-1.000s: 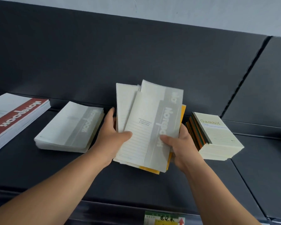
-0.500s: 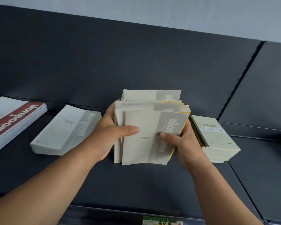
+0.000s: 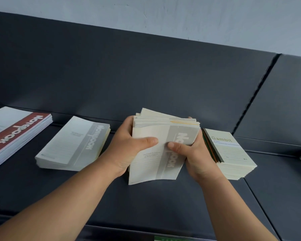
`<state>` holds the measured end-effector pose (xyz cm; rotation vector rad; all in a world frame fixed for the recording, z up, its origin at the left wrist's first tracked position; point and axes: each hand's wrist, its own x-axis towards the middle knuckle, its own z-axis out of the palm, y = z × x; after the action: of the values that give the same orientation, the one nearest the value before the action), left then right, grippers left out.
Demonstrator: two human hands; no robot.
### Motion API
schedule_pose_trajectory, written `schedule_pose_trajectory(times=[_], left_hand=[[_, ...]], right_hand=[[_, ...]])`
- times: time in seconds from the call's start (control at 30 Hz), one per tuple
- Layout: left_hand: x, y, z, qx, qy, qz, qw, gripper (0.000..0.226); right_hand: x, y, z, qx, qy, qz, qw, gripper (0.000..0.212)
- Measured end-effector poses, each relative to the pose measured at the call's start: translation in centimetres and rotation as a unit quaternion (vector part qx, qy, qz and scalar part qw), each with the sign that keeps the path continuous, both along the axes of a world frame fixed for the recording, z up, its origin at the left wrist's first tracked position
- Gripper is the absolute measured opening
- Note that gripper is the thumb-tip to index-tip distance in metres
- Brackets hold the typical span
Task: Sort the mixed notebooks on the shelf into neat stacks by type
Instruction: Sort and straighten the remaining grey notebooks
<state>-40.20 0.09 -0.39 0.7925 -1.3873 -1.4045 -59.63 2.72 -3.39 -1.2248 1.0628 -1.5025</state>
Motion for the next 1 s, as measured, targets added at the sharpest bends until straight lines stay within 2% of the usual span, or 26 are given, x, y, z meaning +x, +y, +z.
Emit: schedule_pose_trajectory(times=[0.07,0.2,0.27,0.33,0.43,0.47,0.6,0.7,0.83,0.9,1.0], left_hand=[[0.0,0.0,0.1,0.0,0.0,-0.007,1.0,0.051],[-0.1,-0.4,0.4,0.001,0.013,0.003,1.0,0.049],[-0.2,-0.6,1.0,-0.014,0.014,0.006,1.0,0.051],[-0.1,-0.8,1.6,-0.033,0.006,-0.001,0.999,0.063],[0.4,-0.9,2.4,-0.064,-0.037,0.0,0.997,0.1],[0.6,-0.9,2.7,-0.076,-0.052,0.003,0.996,0.105],[1.1,-0.7,3.2,-0.13,-0.099,0.013,0.986,0.091],[0.8,-0.5,3.1,-0.155,-0.12,0.022,0.98,0.07],[-0.3,-0.4,2.6,-0.116,-0.065,0.088,0.987,0.05],[-0.6,-0.5,2.4,-0.073,-0.042,0.122,0.989,0.05],[-0.8,-0.7,2.6,-0.02,-0.043,0.099,0.994,0.048]], right_hand=[[0.0,0.1,0.3,0.001,-0.002,-0.003,1.0,0.11],[0.7,0.3,0.7,-0.007,0.019,-0.013,1.0,0.081],[0.9,0.4,1.1,-0.02,0.019,-0.034,0.999,0.074],[0.9,0.5,1.6,-0.032,0.01,-0.053,0.998,0.074],[0.9,0.7,2.5,-0.035,0.021,-0.074,0.996,0.084],[0.9,0.8,2.8,-0.042,0.036,-0.077,0.996,0.087],[1.4,1.1,3.7,-0.065,0.063,-0.073,0.993,0.083],[2.7,1.3,3.9,-0.06,0.059,-0.088,0.993,0.064],[4.0,1.1,4.1,-0.045,0.049,-0.184,0.981,0.034],[4.0,0.9,4.0,-0.031,0.038,-0.205,0.977,0.038],[4.2,0.7,4.1,-0.003,0.025,-0.206,0.978,0.04]])
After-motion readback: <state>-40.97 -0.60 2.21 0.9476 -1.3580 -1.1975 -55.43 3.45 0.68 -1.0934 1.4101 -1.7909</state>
